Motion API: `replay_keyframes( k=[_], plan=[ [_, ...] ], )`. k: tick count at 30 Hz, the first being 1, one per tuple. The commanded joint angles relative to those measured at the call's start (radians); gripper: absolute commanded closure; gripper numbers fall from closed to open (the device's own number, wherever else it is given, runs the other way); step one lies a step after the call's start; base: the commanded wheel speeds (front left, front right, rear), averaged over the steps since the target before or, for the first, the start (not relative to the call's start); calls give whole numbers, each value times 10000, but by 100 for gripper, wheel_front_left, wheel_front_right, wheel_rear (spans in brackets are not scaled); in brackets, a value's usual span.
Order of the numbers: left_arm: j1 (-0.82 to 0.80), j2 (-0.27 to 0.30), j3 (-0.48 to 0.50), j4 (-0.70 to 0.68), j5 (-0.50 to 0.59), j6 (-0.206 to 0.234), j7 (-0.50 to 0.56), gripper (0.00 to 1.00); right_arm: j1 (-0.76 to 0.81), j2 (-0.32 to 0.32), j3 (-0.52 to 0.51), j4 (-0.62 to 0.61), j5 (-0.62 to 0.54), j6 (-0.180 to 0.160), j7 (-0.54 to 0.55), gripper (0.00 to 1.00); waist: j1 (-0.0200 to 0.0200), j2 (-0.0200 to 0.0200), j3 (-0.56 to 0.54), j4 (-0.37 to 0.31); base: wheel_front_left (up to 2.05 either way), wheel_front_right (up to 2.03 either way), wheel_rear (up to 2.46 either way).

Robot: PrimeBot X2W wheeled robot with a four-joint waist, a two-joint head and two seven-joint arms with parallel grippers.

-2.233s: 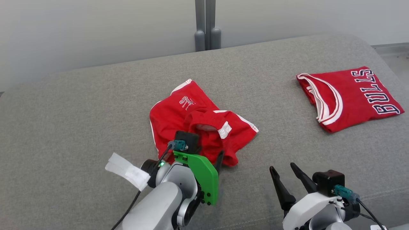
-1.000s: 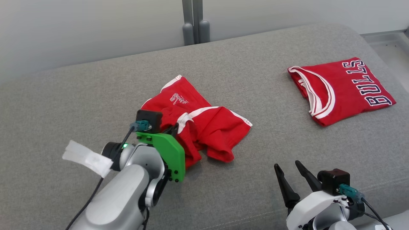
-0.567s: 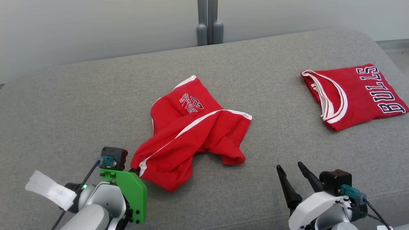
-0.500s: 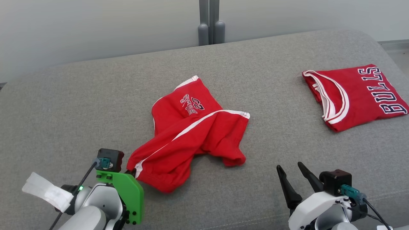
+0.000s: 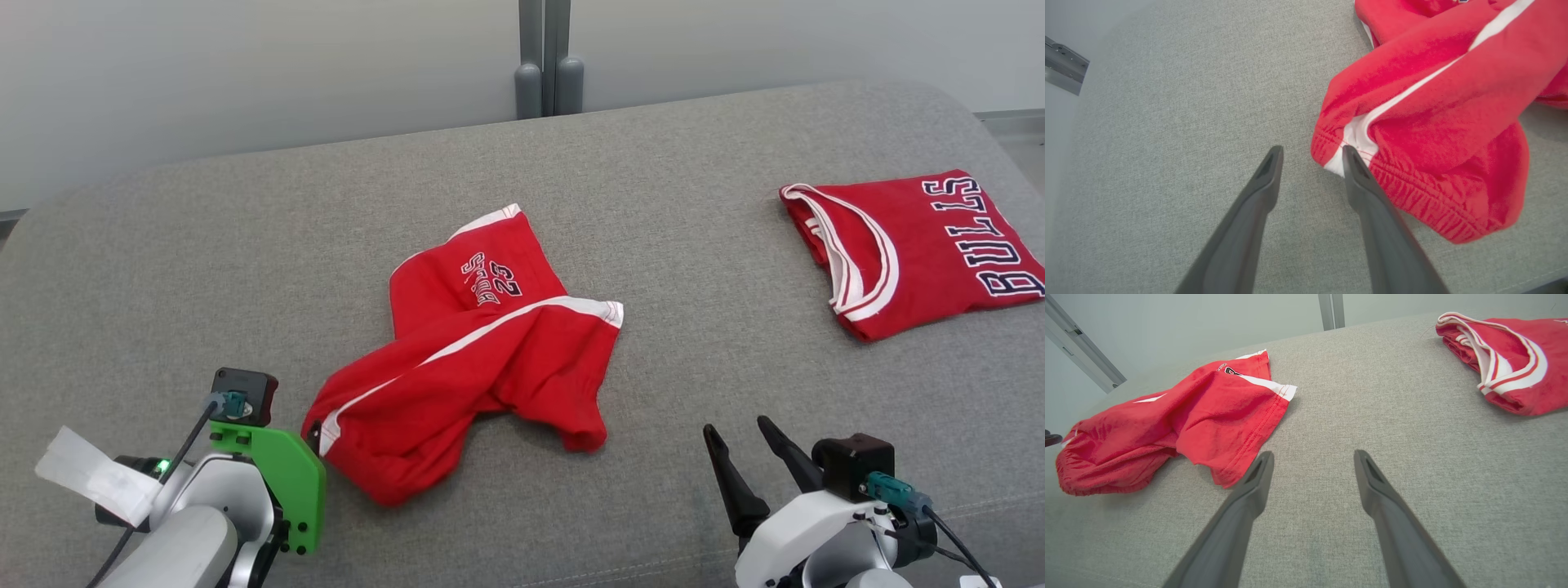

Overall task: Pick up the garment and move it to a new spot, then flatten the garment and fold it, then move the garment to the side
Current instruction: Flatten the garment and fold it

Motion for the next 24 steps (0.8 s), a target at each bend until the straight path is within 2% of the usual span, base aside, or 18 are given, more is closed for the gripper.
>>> replay_keyframes(
  k=[1,7,11,14,17,21,24],
  plan=[
    [-113,-15,34,37,32,-60,-68,0,11,-22,2,-43,-26,-4,25,0,0,0,-2,0,0,0,0],
    [-3,81,340,297,-286,-251,-543,0,102,-22,-75,-90,-103,-4,61,0,0,0,-22,57,0,0,0],
    [335,-159,1005,67,-556,186,-1637,0,167,-22,-177,-119,-118,-4,67,0,0,0,-71,202,0,0,0],
    [686,-553,1629,-205,-853,554,-2726,0,228,-22,-244,-113,-129,-4,86,0,0,0,-159,344,0,0,0],
    [1092,-1063,2217,-428,-1179,705,-3904,0,288,-22,-324,-94,-119,-4,107,0,0,0,-285,493,0,0,0],
    [1537,-1774,2832,-542,-1598,644,-5312,0,285,-23,-540,-81,49,-4,-36,0,0,0,-453,718,0,0,0],
    [1793,-2125,3202,-540,-1609,527,-5813,0,265,-22,-738,2,304,-4,-195,0,0,0,-592,892,0,0,0]
  ],
)
